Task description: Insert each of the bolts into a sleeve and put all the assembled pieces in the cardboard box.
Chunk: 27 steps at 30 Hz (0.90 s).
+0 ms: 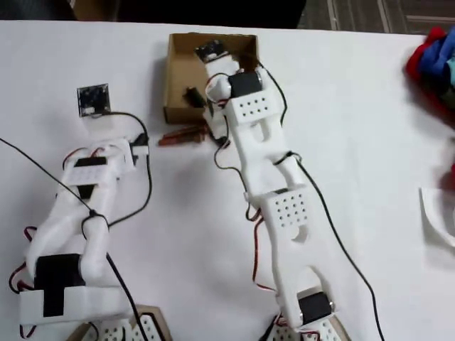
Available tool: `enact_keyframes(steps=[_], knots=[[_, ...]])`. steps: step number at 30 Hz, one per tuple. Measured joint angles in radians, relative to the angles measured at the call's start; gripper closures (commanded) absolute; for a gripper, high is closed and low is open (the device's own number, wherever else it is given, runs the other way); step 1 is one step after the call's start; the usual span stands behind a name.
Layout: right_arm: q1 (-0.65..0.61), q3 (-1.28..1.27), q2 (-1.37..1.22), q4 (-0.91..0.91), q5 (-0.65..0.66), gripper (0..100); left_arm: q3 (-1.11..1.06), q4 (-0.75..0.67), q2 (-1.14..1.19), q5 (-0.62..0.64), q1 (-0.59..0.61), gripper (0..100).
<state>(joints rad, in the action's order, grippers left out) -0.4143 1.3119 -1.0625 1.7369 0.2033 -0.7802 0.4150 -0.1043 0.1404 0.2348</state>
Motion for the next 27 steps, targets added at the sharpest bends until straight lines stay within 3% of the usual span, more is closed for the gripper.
enact_keyframes(steps=[6, 21, 27], knots=[[-0.014, -0.002, -0.081, -0.054, 0.044, 79.3, 0.0, 0.0, 0.0, 0.0, 0.0, 90], [-0.014, -0.006, -0.16, -0.189, 0.08, 79.6, 0.0, 0.0, 0.0, 0.0, 0.0, 90], [-0.008, -0.005, -0.163, -0.181, 0.081, 98.1, 0.0, 0.0, 0.0, 0.0, 0.0, 90]])
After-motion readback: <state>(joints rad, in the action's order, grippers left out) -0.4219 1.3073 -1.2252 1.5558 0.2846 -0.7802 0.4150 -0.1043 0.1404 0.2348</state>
